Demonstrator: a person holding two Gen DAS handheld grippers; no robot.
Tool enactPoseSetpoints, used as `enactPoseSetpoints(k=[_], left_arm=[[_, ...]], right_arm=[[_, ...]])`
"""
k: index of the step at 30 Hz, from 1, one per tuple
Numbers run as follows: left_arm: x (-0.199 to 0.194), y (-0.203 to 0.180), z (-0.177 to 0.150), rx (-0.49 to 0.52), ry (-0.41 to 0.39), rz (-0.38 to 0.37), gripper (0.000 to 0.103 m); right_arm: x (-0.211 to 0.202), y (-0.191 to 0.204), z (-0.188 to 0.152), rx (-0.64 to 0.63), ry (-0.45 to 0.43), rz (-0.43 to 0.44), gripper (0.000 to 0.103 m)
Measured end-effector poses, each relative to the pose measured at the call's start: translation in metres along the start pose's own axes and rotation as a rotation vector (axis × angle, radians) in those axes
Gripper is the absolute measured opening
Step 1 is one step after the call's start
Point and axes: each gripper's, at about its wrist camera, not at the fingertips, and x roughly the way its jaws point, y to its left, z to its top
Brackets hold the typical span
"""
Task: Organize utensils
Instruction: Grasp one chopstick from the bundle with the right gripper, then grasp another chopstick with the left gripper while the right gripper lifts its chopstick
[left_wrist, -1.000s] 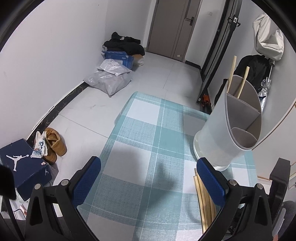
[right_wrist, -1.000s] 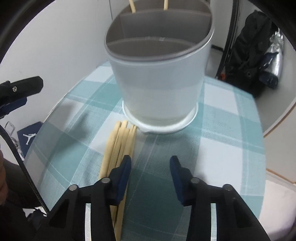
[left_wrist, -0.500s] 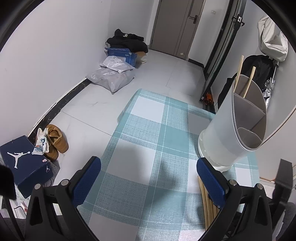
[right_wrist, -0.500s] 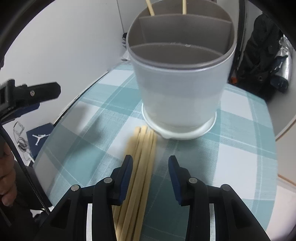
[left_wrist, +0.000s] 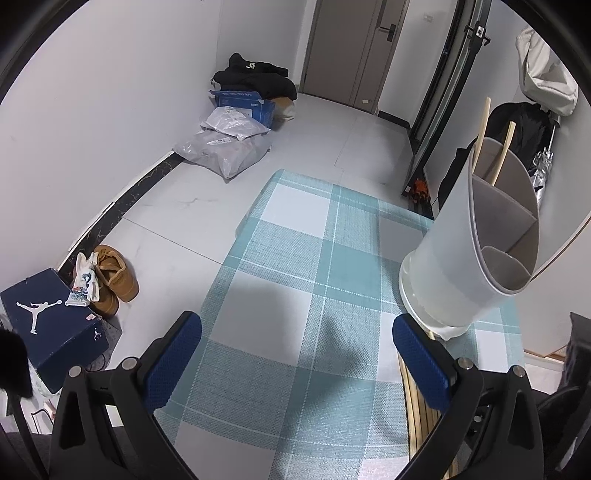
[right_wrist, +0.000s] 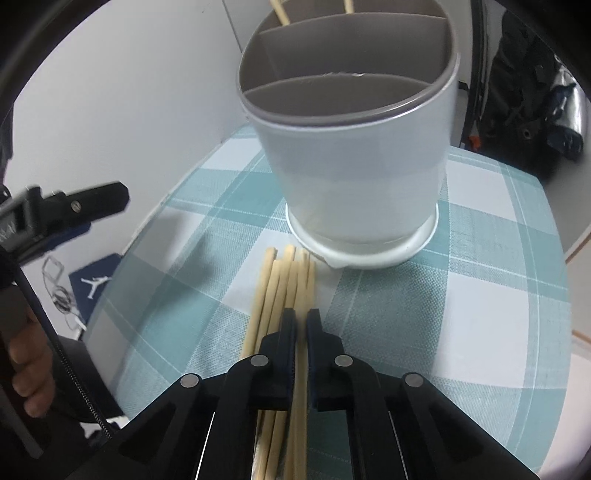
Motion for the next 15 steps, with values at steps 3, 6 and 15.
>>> enactPoseSetpoints(k=[3,6,15], left_arm=[[0.001,-0.002,-0.001,0.007,0.007,0.005,0.102],[0.003,-0.003,-0.002,0.009,0.015,0.010,0.102],[0.007,-0.018,-0.001,0.036,0.050,-0.015,0.102]], right_arm=[[-0.003,-0.004,-0.002,0.003,0.005,-0.012,0.005],[-0.005,-0.005,-0.002,0.014,0.006,-0.025,0.005],[-0.013,-0.018,-0.012,-0.047,0.112,-0.102,0.005]])
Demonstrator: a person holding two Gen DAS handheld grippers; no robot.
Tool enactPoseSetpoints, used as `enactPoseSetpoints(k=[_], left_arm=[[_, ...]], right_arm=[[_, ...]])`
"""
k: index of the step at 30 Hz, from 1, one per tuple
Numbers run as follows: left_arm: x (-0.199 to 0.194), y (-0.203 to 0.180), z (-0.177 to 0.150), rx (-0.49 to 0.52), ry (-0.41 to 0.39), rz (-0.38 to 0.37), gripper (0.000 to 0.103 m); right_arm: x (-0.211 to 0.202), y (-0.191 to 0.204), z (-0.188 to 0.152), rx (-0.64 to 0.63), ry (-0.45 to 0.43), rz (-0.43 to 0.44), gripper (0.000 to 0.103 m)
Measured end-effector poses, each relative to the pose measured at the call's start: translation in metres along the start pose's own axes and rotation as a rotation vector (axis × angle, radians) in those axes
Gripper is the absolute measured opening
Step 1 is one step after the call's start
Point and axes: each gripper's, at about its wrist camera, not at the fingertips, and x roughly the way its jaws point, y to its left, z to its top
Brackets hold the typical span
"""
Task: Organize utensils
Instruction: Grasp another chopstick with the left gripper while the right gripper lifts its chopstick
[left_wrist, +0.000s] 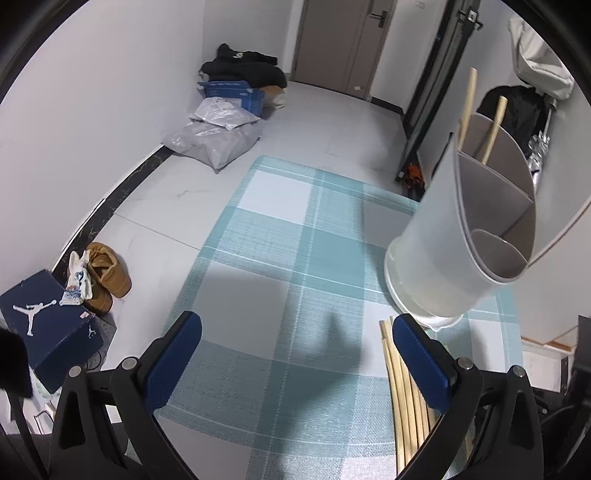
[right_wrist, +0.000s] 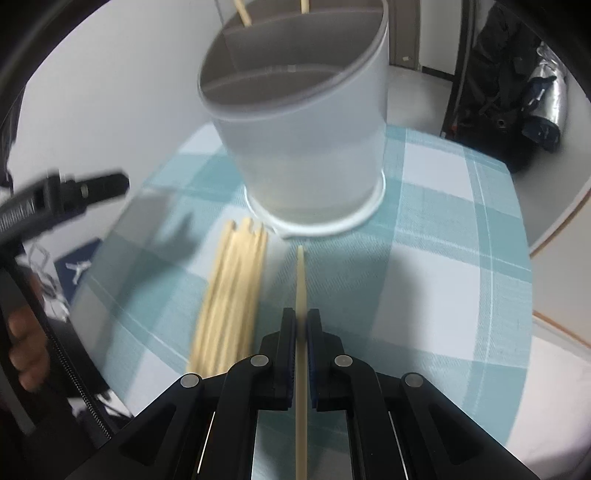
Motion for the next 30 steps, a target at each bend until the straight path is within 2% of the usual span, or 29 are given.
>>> enactPoseSetpoints(k=[5,9,11,14,16,22,30], left_arm=[[0.005,0.001,-0.003,0.010,0.038,-0.007,0.102],[0.015,0.002,-0.007,-0.013,0.123,-0.054,0.102],[0.019,-0.003,-0.009,0.007,0.148,-0.061,0.102],[0.025,-0.009,-0.012,0.030,0.172,-0.067,0.102],[0.030,-0.011,-0.014,0.029,0.195,-0.062,0.102],[0.038,-0.023,-0.017,0.087,0.210,-0.016,0.102],[0.049,-0.033,-0.023,0.150,0.248,0.041,0.102]], right_arm=[[0.004,0.005,0.005,-0.079,0.009,-0.028,0.008],[0.014,0.008,0.022,-0.117,0.003,-0.033,0.014],[0.019,0.011,0.026,-0.124,-0.006,-0.028,0.015],[0.019,0.010,0.028,-0.120,-0.028,-0.010,0.013],[0.019,0.001,0.028,-0.079,-0.028,0.012,0.003],[0.006,-0.027,0.027,0.056,-0.084,0.125,0.003],[-0.024,-0.073,0.029,0.257,-0.177,0.324,0.003]])
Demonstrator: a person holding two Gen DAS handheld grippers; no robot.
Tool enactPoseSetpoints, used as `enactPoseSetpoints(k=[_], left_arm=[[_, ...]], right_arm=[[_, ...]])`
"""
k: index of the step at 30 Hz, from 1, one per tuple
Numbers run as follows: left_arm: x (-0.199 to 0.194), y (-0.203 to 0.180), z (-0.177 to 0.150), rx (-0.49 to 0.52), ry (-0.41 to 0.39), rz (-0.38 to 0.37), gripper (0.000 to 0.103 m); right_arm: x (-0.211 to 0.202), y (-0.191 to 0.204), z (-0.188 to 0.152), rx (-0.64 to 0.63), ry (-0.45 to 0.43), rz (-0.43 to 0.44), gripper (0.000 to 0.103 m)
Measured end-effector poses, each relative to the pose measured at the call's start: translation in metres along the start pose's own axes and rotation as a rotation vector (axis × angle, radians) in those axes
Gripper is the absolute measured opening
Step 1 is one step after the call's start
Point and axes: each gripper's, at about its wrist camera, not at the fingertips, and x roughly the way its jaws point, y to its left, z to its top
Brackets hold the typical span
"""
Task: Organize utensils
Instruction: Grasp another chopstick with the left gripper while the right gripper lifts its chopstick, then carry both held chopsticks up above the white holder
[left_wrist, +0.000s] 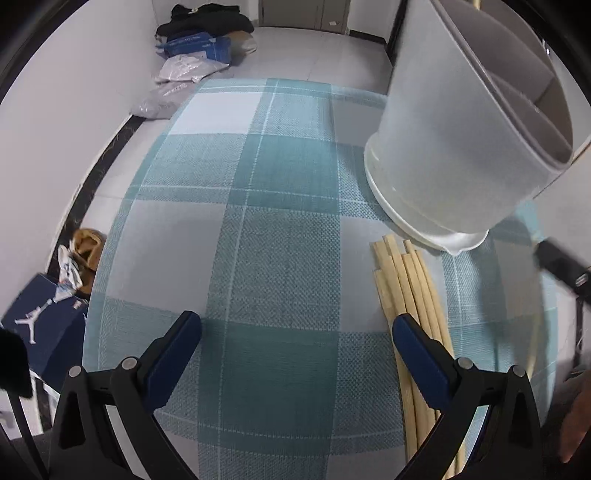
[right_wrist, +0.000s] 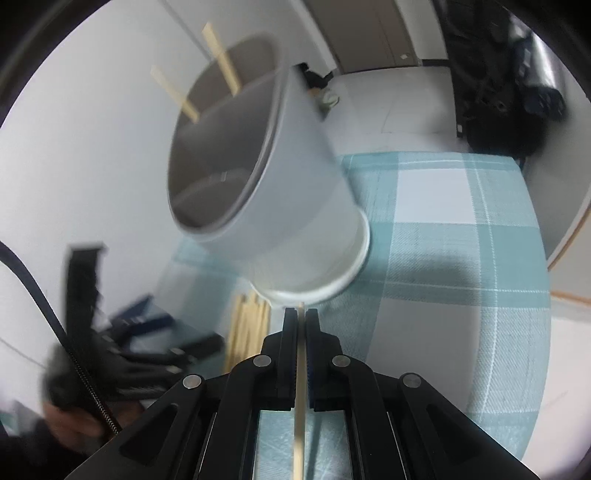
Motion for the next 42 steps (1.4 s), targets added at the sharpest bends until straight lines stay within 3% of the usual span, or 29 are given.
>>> enactPoseSetpoints(k=[6,17,20,22,23,25,28,34,38,42], left_arm=[[0.001,-0.004,0.000,0.022,-0.017,0.006,0.102],[0.005,-0.003,0.000,0.024,-0.008,0.046,0.099],[0.002,-0.004,0.004,0.018,-0.031,0.045,0.078],[0.000,-0.008,0.007,0.023,-0.047,0.036,0.047],[-0.001,-0.011,0.008,0.027,-0.051,0.030,0.039],[-0.001,-0.013,0.010,0.029,-0.057,0.016,0.012],[0.002,-0.011,0.014,0.005,-0.052,-0.003,0.006],[-0.002,0.000,0.018,-0.076,-0.074,-0.051,0.004],[-0.024,0.000,0.019,-0.101,-0.163,-0.086,0.004],[-0.057,0.001,0.018,-0.110,-0.307,-0.129,0.004]], right_arm=[[-0.023,-0.010,0.012,0.056,-0.070,0.059,0.003],[-0.040,-0.004,0.006,0.052,-0.104,0.060,0.003],[-0.041,0.000,0.006,0.032,-0.114,0.051,0.003],[-0.043,0.004,0.005,0.017,-0.121,0.046,0.003],[-0.043,0.005,0.005,0.012,-0.123,0.043,0.003],[-0.044,0.006,0.004,0.003,-0.128,0.032,0.003],[-0.045,0.008,0.002,-0.005,-0.136,0.008,0.003],[-0.052,0.014,0.001,-0.029,-0.178,-0.028,0.003],[-0.058,0.020,-0.001,-0.051,-0.206,-0.048,0.003],[-0.065,0.027,-0.005,-0.067,-0.239,-0.065,0.003]])
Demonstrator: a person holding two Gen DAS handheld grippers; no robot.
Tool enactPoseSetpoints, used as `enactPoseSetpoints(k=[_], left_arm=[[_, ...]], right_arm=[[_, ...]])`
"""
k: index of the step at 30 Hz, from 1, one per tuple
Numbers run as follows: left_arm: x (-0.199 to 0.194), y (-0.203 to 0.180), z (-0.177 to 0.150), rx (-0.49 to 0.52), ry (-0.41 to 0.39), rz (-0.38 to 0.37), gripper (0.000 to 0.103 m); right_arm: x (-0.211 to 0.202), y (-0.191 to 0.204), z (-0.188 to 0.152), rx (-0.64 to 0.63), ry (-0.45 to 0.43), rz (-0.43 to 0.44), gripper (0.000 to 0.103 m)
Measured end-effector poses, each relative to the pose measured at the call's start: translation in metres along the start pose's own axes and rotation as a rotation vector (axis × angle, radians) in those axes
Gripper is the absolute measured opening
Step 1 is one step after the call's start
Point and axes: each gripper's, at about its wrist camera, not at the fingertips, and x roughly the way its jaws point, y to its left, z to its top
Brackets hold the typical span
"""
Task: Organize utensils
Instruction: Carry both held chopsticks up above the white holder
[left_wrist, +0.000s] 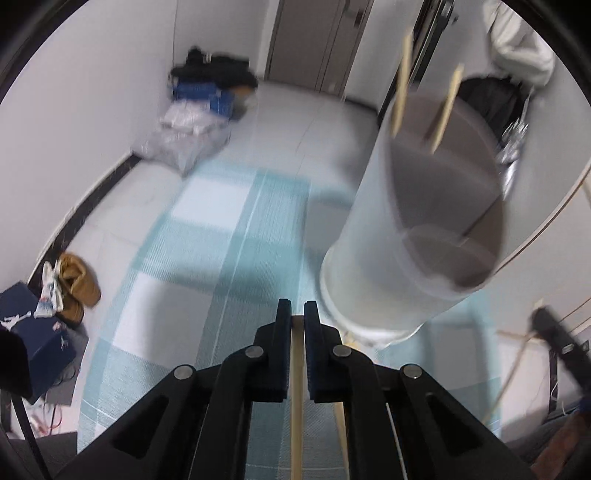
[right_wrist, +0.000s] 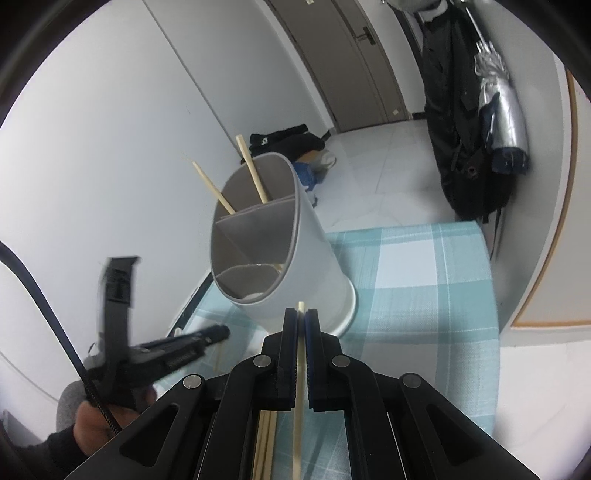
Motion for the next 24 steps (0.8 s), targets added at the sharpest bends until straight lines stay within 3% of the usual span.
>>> enactPoseSetpoints(k=[4,9,13,24], left_arm=[[-0.031,0.000,0.010,0.004,-0.160,-0.022,0.004],[-0.057,-0.002,0.014,0.002,-0.264,-0.063,0.003],[-0.067,-0.010,0.011,0.046,-0.289,-0.069,0.003],[-0.084,-0.022,0.003,0.117,-0.264,-0.063,0.003]], right_arm=[[-0.011,0.008,-0.002,-0.029,-0.038,-0.021,0.003],[-0.023,0.021,-0.006,-0.072,-0.073,-0.048,0.003],[-0.032,0.030,-0.007,-0.104,-0.103,-0.067,0.003],[-0.046,0.055,-0.013,-0.183,-0.154,-0.105,0.003]])
